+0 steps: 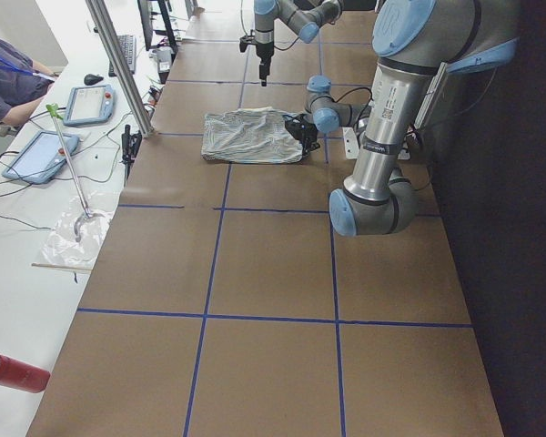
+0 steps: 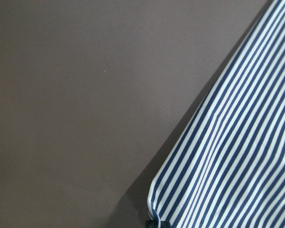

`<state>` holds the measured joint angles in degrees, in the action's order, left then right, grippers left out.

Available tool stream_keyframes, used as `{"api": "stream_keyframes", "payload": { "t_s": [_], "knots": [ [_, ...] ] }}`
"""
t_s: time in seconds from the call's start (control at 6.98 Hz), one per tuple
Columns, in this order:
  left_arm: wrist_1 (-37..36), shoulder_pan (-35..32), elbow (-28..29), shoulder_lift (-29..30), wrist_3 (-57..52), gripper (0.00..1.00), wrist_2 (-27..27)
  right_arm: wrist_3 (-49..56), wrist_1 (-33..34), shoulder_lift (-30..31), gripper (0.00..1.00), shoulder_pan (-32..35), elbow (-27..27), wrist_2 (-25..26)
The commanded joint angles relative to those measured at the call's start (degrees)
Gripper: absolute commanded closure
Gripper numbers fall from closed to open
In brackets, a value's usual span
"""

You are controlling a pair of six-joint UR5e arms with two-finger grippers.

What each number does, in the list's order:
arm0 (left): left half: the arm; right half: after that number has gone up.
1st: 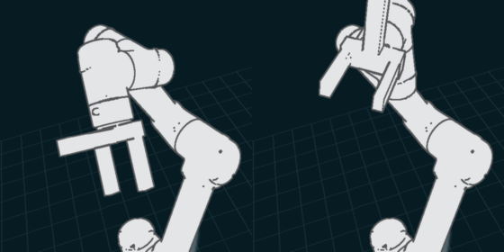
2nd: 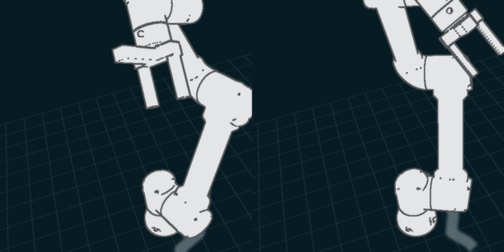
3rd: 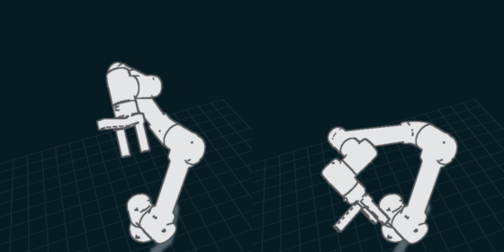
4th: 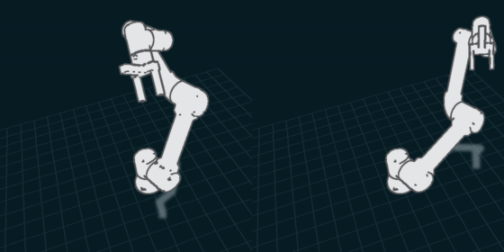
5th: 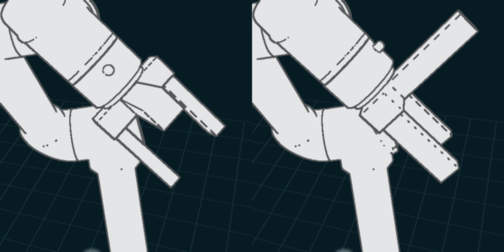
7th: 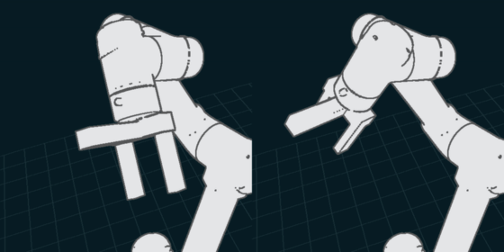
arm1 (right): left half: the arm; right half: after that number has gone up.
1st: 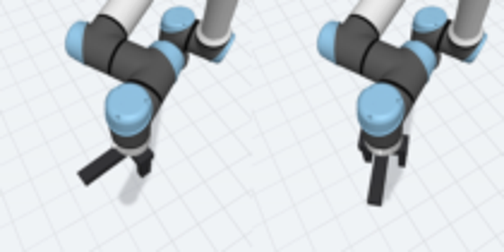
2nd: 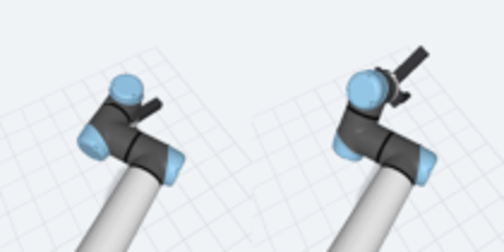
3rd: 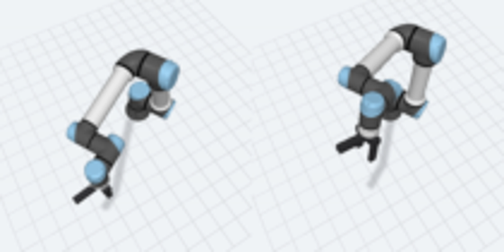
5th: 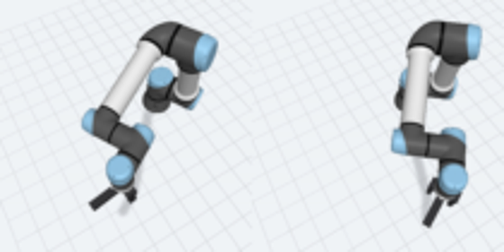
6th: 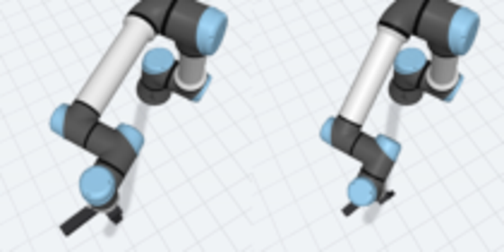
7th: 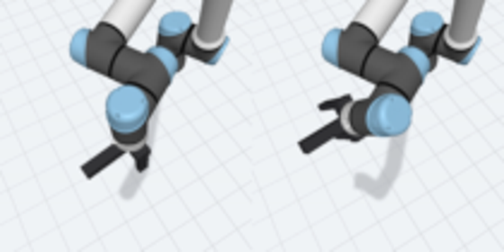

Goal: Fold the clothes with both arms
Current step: 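Move the right gripper down to the shirt's near edge beside the left gripper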

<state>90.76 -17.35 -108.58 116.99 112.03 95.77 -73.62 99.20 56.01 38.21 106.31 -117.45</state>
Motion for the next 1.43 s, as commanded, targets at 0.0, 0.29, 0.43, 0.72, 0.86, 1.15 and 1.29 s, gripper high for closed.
{"api": "stream_keyframes", "payload": {
  "t_s": [0.0, 0.29, 0.43, 0.72, 0.86, 1.15, 1.29],
  "knots": [
    [0.1, -1.0, 0.0, 0.0, -3.3, 1.0, 0.0, -20.5, -5.4, 1.0, 0.0, -7.9, 1.2, 6.6],
    [0.4, -1.4, 0.4, -0.2, -3.2, 1.0, 0.1, -30.8, -11.1, 3.7, 0.0, -15.3, 0.2, 16.3],
    [0.5, -1.4, 0.5, -0.2, -3.3, 1.0, -0.1, -38.7, -11.1, 3.1, 0.0, -15.7, -0.8, 17.2],
    [1.4, -1.3, 0.8, -0.3, -3.2, 1.0, -0.1, -45.6, -10.6, 3.0, 0.0, -17.3, -4.3, 17.3],
    [2.0, -1.4, 0.9, -0.3, -3.2, 1.0, -0.1, -47.2, -10.7, 2.9, 0.0, -17.5, -6.0, 17.3],
    [2.1, -1.4, 0.9, -0.3, -3.3, 1.0, -0.1, -49.1, -10.3, 2.9, 0.0, -18.1, -6.2, 17.0],
    [2.1, -1.4, 0.9, -0.3, -3.3, 1.0, -0.1, -49.3, -8.7, 2.6, 0.0, -18.2, -6.2, 16.8]
  ]
}}
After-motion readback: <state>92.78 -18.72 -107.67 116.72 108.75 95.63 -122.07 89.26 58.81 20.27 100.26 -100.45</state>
